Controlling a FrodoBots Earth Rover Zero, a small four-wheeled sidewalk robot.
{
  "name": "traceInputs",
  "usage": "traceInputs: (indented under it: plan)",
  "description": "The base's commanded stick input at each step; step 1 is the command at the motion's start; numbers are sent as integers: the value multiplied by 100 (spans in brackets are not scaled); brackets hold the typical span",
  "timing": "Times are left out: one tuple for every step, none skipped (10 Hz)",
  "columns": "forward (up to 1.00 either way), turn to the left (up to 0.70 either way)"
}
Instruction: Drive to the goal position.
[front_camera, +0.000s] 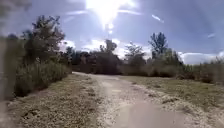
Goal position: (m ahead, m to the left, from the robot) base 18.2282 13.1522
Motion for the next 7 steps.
traceInputs:
  plan:
    - [70, -15]
    - [70, 0]
    - [70, 0]
    - [70, 0]
    - [70, 0]
    - [70, 0]
    - [70, 0]
